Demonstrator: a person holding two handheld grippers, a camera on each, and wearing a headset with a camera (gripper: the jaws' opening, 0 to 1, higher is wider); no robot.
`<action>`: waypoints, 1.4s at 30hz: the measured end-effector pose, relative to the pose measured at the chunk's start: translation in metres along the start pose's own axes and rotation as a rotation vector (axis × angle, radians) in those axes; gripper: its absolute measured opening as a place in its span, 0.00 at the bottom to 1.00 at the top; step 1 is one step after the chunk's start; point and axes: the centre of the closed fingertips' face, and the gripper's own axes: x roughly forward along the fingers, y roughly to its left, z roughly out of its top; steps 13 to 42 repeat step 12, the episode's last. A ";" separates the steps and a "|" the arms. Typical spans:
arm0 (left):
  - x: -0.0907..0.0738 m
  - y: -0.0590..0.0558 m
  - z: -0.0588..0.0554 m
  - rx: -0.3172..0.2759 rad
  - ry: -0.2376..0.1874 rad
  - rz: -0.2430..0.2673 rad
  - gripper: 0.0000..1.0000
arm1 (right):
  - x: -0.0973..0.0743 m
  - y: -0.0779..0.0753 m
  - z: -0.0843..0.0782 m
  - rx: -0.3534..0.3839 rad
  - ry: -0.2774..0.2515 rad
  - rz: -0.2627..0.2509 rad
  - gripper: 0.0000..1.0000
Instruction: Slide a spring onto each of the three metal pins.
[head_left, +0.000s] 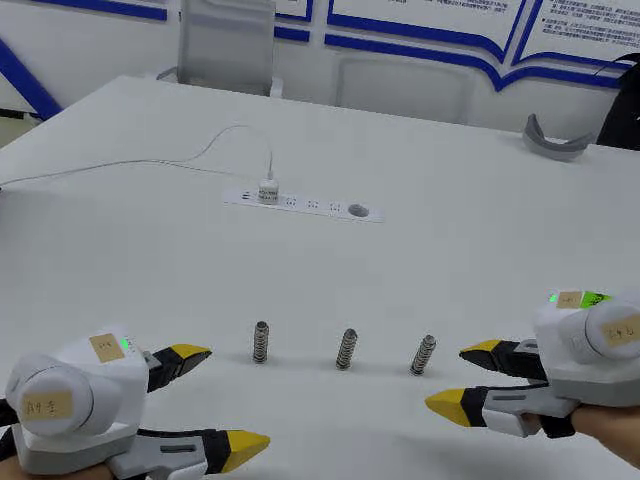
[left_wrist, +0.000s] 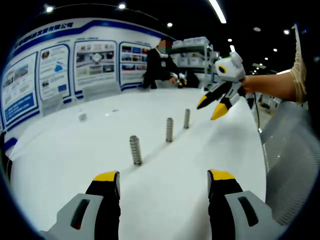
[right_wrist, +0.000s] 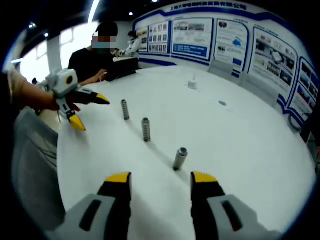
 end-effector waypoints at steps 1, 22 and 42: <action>0.000 0.000 0.000 -0.001 0.000 0.000 0.72 | 0.000 0.000 -0.001 0.000 0.001 -0.001 0.49; 0.000 0.000 -0.001 -0.002 0.000 0.000 0.72 | 0.002 0.003 -0.007 0.006 0.003 0.000 0.50; 0.000 0.000 -0.001 -0.002 0.000 0.000 0.72 | 0.002 0.003 -0.007 0.006 0.003 0.000 0.50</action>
